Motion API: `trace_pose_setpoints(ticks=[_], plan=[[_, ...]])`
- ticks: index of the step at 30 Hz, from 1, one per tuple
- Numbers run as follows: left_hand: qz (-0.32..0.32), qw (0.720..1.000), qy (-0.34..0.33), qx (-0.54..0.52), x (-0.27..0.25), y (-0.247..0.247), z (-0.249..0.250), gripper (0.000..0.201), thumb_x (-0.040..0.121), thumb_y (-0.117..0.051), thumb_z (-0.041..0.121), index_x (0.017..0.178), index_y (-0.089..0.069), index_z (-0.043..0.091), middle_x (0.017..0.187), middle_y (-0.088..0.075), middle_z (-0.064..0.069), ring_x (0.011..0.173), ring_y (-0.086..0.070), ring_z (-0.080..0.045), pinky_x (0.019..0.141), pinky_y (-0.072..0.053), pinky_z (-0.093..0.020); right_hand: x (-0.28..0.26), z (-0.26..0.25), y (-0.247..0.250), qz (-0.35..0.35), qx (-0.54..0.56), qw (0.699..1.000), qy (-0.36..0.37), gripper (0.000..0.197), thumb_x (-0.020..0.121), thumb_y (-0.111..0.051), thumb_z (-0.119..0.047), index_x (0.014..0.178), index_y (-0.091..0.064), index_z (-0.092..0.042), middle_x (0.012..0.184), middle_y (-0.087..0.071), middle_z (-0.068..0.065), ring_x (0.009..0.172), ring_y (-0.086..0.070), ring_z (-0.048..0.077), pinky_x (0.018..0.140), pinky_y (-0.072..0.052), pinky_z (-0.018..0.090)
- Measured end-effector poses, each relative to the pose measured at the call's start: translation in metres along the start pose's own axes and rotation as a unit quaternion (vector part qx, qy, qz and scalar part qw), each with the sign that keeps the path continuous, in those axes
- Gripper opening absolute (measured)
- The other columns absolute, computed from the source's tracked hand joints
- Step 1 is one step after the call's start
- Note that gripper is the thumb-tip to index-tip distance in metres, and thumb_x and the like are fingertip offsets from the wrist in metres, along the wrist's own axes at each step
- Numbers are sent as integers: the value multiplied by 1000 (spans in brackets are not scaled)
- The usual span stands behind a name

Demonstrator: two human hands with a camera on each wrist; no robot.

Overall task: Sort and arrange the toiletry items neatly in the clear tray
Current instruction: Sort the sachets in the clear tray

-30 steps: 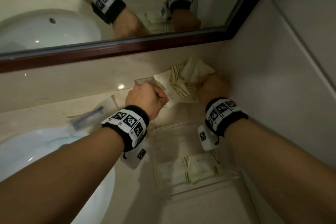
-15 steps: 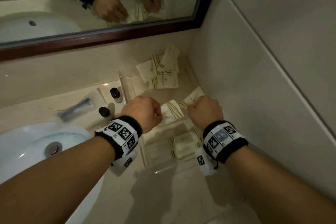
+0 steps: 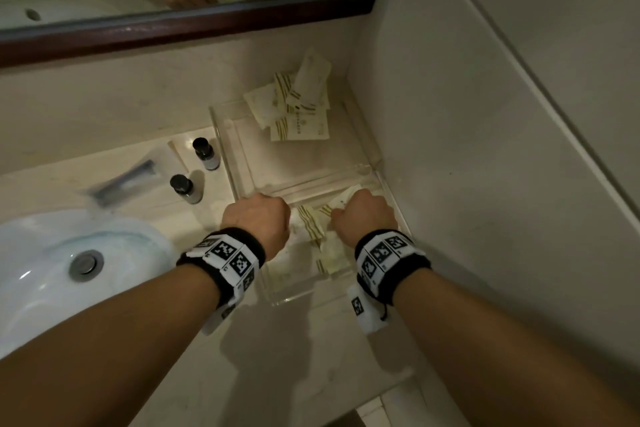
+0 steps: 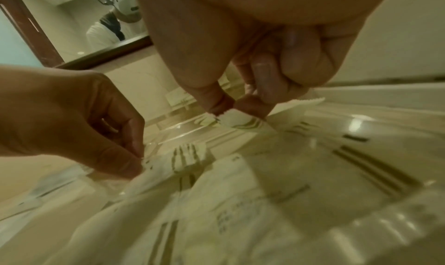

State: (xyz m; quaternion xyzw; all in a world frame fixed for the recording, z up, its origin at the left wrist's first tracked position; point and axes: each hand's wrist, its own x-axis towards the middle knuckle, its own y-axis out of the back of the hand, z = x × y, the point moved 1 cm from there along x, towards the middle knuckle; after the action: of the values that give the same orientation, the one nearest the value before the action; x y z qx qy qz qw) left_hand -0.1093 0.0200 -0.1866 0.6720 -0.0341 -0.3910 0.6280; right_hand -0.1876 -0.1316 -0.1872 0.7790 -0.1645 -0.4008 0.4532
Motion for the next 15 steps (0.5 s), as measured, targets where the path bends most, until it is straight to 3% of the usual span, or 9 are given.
trace_pose_setpoints(ticks=[3,6,12,15], plan=[[5,1000,-7,27,2,-6,-2,19,92,-53,29,99,-70,25,103,-69,-7,91,-67,-33,76,-54,-36,4,-6,-8,-10,-9,1000,1,19,87,-59,-30,79,-51,-14,100,-64,11,94,-64,32,69,-44,28],[8,1000,-8,18,4,-8,-6,18,92,-55,31,104,-68,28,107,-69,-4,95,-67,-31,77,-53,-36,10,-8,-15,-15,-21,1000,7,21,86,-58,-32,77,-53,-14,89,-60,7,83,-62,30,65,-44,27],[31,996,4,-88,16,5,-12,27,85,-64,55,105,-66,36,103,-68,0,97,-65,-25,78,-51,-32,29,-21,3,29,-7,999,30,27,85,-56,-28,64,-50,-12,66,-53,1,57,-50,18,47,-32,21],[64,989,12,-135,27,23,-15,25,85,-64,55,101,-65,36,99,-68,-1,93,-65,-25,75,-51,-32,45,-35,20,44,14,997,54,30,85,-55,-33,65,-50,-11,66,-56,3,53,-49,17,45,-28,21]])
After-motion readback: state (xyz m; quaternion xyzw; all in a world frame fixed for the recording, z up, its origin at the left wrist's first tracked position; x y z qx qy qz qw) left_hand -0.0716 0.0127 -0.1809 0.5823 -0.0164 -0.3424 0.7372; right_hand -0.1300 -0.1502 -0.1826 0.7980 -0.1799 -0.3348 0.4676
